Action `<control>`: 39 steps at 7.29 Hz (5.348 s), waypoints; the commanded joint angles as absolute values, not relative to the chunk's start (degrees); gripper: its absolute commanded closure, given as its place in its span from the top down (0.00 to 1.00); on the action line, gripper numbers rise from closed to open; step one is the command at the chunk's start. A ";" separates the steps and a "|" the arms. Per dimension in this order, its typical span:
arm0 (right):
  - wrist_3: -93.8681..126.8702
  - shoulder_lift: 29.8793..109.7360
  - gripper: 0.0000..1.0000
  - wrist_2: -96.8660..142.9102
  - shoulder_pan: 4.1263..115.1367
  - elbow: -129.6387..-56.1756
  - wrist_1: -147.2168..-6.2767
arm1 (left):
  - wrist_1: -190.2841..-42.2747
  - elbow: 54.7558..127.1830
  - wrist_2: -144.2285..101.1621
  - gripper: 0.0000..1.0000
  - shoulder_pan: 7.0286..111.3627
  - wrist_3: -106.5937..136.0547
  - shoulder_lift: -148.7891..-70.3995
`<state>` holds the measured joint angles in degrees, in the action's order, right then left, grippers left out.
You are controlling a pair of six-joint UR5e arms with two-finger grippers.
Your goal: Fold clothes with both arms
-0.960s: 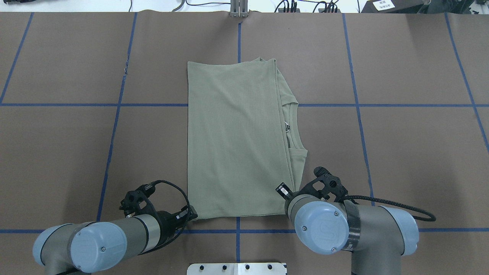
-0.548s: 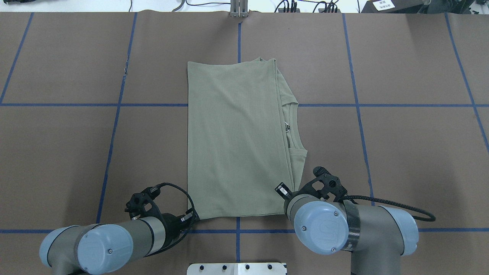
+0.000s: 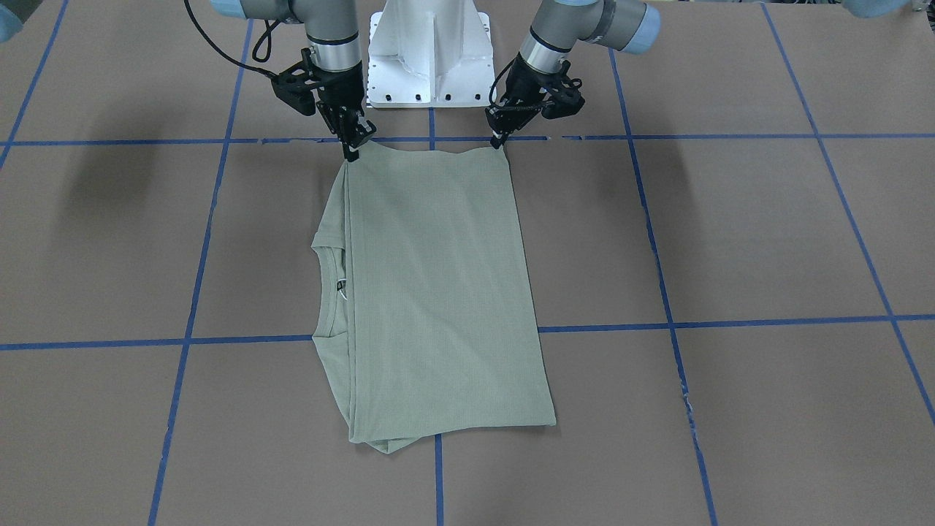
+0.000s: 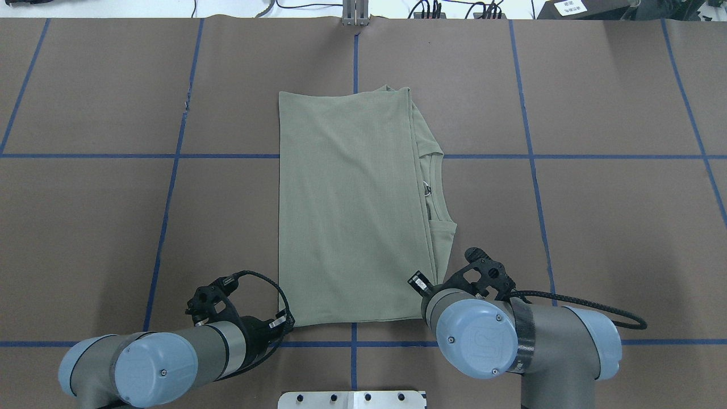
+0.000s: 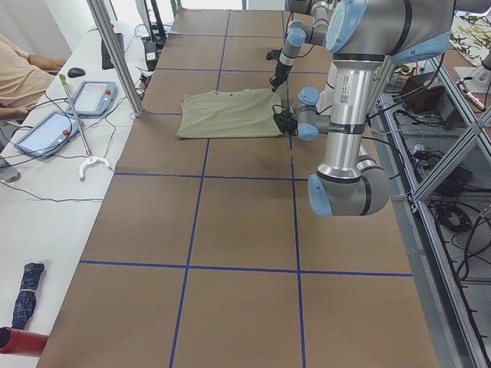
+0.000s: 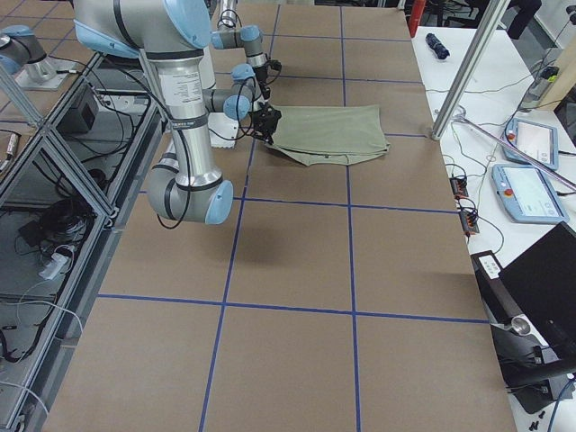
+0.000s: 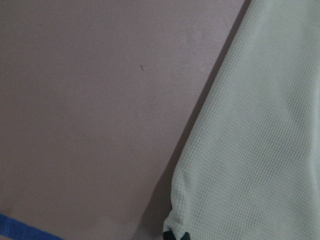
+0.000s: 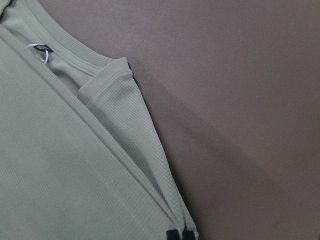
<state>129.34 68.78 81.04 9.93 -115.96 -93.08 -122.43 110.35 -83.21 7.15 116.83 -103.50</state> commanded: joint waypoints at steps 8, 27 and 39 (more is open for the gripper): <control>130.17 74.01 0.00 81.03 9.20 -132.17 -93.16 | -111.81 129.71 -78.57 0.00 3.04 126.83 -103.18; 117.08 50.54 0.00 89.03 34.19 -82.79 -69.52 | -129.80 85.81 -88.42 0.00 37.26 98.88 -121.79; 71.28 56.83 1.00 116.39 56.47 -72.68 -60.38 | -132.28 81.47 -110.50 0.54 55.59 60.46 -118.76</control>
